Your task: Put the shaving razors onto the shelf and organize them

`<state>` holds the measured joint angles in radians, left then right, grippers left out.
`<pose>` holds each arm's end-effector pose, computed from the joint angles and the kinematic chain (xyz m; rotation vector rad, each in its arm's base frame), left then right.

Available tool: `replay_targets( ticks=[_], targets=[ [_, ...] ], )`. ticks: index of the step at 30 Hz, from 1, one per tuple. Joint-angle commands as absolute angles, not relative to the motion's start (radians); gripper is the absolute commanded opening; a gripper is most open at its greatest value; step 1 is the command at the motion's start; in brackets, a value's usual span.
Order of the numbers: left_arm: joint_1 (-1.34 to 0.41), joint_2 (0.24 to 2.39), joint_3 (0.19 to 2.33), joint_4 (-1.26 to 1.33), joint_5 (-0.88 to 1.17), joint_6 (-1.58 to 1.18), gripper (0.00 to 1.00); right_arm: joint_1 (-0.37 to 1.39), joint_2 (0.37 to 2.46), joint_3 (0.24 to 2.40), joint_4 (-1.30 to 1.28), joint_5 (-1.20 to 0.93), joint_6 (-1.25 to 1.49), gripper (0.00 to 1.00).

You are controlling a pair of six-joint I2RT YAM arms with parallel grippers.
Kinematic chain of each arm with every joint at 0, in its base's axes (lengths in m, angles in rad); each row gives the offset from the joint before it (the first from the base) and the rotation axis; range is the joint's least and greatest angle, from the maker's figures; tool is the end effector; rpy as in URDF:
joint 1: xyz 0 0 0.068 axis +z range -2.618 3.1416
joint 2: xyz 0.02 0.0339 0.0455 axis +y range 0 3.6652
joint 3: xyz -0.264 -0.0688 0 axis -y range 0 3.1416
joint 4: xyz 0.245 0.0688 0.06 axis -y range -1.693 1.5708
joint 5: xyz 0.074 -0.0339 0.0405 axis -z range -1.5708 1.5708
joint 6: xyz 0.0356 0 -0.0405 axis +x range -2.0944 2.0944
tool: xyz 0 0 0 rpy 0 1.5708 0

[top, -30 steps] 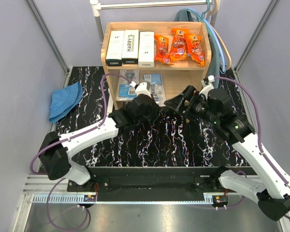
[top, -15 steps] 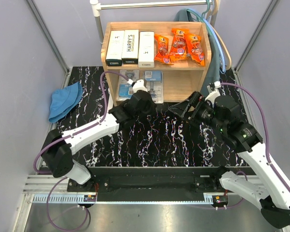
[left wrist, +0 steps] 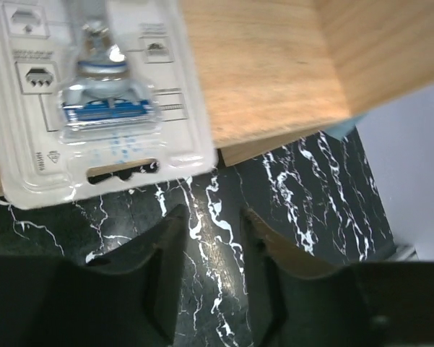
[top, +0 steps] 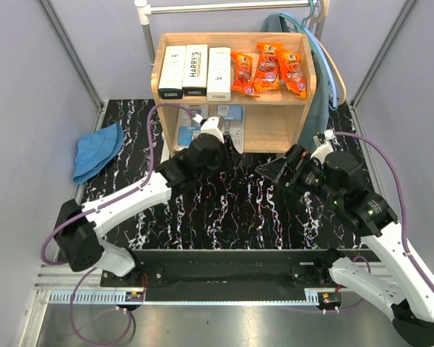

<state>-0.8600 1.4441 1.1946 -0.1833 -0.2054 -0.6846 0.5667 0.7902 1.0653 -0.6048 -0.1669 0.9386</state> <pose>0.2258 -0.2512 0.3274 0.0456 2.0815 -0.7737 0.1292 0.0892 0.3900 0.2615 2.0608 1.1397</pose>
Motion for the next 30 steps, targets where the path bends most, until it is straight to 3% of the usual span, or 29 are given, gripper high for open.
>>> replay_targets(
  ticks=[1, 5, 7, 23, 30],
  targets=[
    [-0.885, 1.321, 1.178, -0.123, -0.164, -0.629, 0.53, 0.561, 0.769, 1.055, -0.606, -0.16, 0.936, 1.0],
    [-0.896, 1.224, 1.109, -0.144, -0.176, -0.621, 0.93, 0.561, 0.75, 1.042, -0.617, -0.158, 0.94, 1.0],
    [-0.897, 1.191, 1.085, -0.166, -0.192, -0.623, 0.99, 0.561, 0.738, 1.037, -0.621, -0.153, 0.943, 1.0],
    [-0.899, 0.775, 0.853, -0.445, -0.314, -0.618, 0.99, 0.561, 0.654, 1.017, -0.721, -0.097, 0.934, 1.0],
    [-0.899, 0.764, 0.861, -0.563, -0.359, -0.612, 0.99, 0.561, 0.65, 1.034, -0.775, -0.058, 0.911, 1.0]
  ],
)
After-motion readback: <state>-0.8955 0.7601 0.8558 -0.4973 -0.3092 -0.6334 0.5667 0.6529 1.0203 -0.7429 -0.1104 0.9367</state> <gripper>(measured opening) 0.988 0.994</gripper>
